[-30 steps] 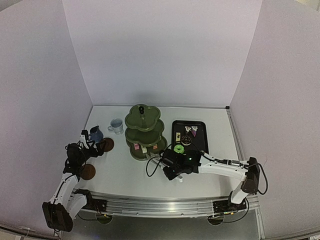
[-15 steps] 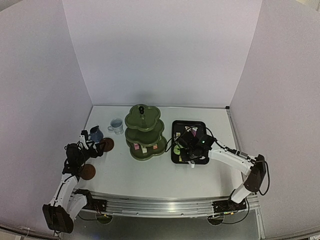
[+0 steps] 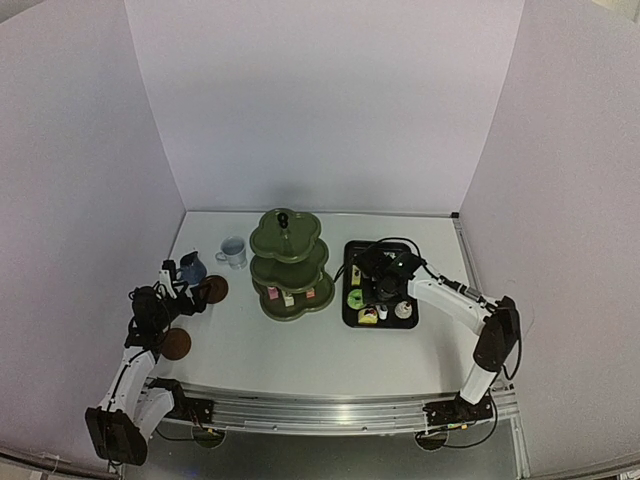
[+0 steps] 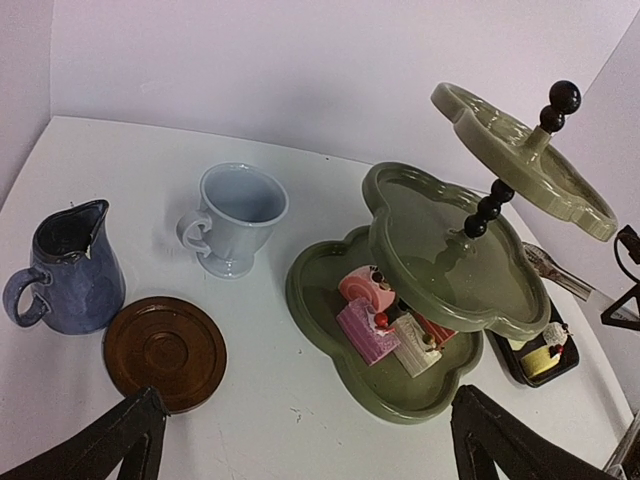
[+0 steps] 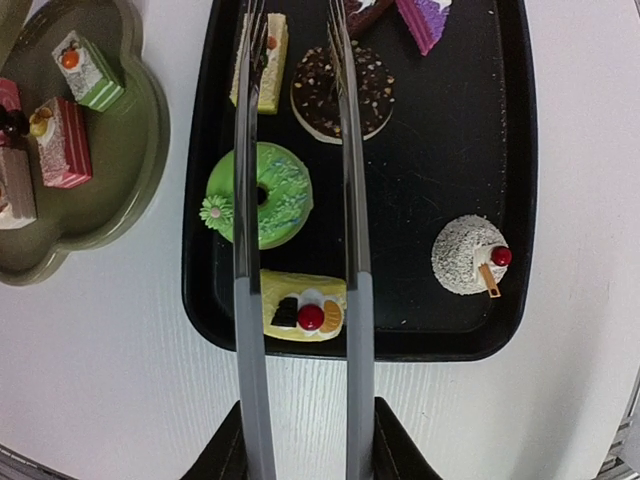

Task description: Serve the afternoon tea

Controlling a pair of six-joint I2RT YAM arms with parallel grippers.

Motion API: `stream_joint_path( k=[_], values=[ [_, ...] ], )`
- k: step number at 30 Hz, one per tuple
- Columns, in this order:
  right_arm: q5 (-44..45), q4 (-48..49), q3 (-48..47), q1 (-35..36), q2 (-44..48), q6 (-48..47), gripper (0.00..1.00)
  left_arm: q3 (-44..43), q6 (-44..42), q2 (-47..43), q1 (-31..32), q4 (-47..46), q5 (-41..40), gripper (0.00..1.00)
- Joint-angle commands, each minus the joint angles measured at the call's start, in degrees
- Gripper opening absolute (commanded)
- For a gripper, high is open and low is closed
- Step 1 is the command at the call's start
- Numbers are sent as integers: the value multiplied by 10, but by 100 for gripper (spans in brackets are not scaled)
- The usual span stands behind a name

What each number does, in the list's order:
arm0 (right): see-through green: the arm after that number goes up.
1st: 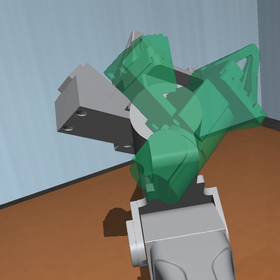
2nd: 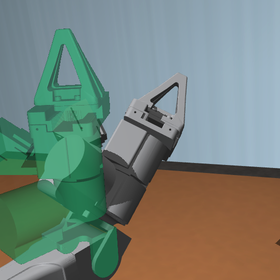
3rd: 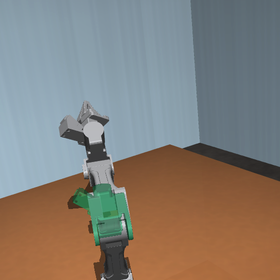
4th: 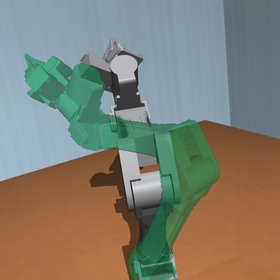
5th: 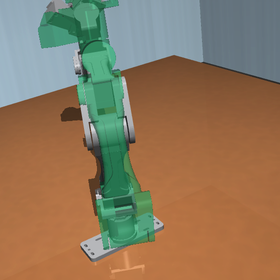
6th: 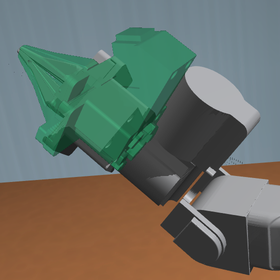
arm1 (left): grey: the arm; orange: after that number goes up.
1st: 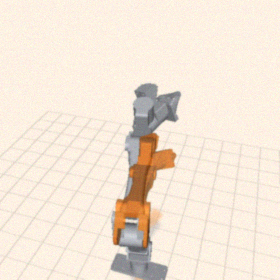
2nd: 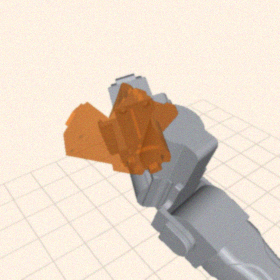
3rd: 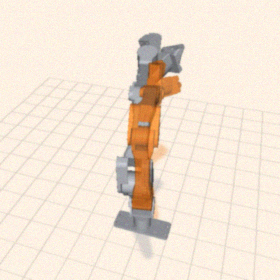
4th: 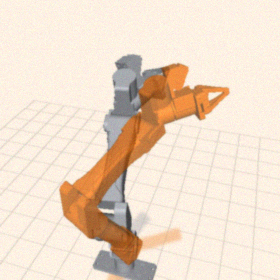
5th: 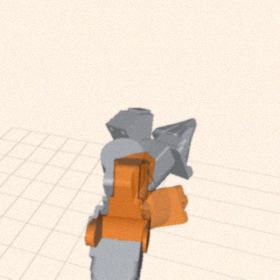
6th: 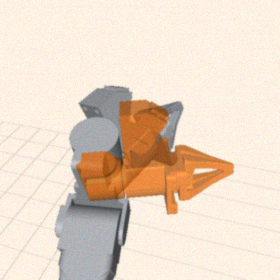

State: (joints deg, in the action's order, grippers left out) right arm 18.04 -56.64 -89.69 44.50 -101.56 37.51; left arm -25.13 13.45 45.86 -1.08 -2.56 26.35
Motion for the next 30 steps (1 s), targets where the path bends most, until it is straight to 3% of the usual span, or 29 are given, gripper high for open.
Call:
stream_joint_path(
  k=[1, 7, 19, 30],
  values=[
    [15, -21, 6, -19, 49, 19, 33, -5, -1, 4, -2, -41, 1, 100],
    [-16, -29, 47, -59, 72, 24, 34, -5, -6, 4, -2, -38, 5, 100],
    [-103, -17, 42, -100, 39, -18, 36, -5, -8, -5, -2, -25, 5, 100],
    [-130, -13, 40, -113, 6, -35, 37, -6, -15, -6, -2, -25, 6, 100]
  ],
)
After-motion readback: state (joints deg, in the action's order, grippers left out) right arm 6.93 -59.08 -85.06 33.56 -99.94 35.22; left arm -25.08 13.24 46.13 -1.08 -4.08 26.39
